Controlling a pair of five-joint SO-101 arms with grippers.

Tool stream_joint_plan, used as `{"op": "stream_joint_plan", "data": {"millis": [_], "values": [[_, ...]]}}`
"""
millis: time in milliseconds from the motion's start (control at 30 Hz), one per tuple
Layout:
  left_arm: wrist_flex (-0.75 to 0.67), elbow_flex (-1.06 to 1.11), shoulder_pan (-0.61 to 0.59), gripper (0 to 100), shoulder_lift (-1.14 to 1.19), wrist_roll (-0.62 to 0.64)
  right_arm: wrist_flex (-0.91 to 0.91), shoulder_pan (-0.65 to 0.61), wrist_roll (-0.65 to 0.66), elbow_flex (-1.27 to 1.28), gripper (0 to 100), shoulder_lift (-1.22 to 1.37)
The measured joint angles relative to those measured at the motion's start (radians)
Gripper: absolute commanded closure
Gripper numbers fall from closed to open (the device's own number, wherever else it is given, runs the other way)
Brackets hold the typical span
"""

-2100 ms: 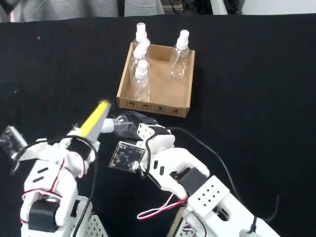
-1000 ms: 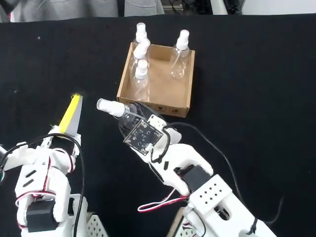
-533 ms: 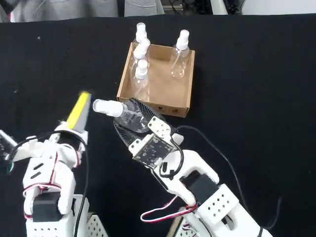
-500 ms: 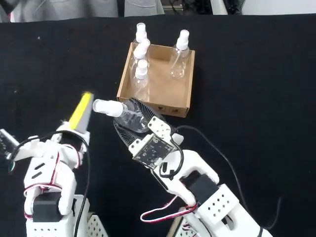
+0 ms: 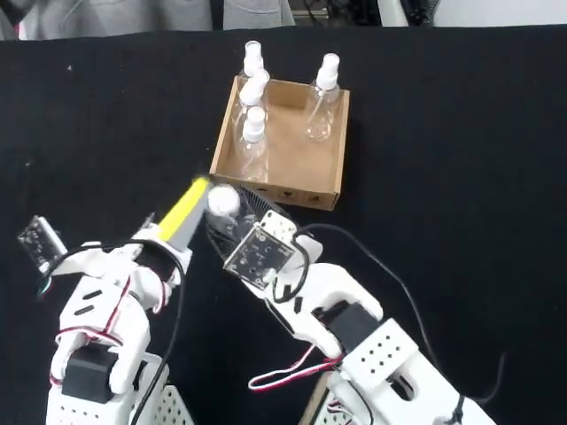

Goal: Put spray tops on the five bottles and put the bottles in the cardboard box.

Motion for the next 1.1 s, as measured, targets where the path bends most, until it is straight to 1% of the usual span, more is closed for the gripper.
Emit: {"op": "stream_joint_plan", "data": {"millis": [133, 633, 800, 1100], "values": [[0.0, 0.0, 0.029, 62, 0.0, -0.017, 0.0, 0.0, 0.0, 0.0, 97.7, 0.02], [0.0, 0.0, 0.029, 62, 0.0, -0.021, 0.0, 0.0, 0.0, 0.0, 97.7, 0.02], [0.002, 0.002, -0.044, 62, 0.002, -0.023, 0.0, -0.002, 0.002, 0.0, 97.7, 0.02], [0.002, 0.002, -0.068, 62, 0.002, -0.023, 0.0, -0.002, 0.002, 0.0, 97.7, 0.02]]}}
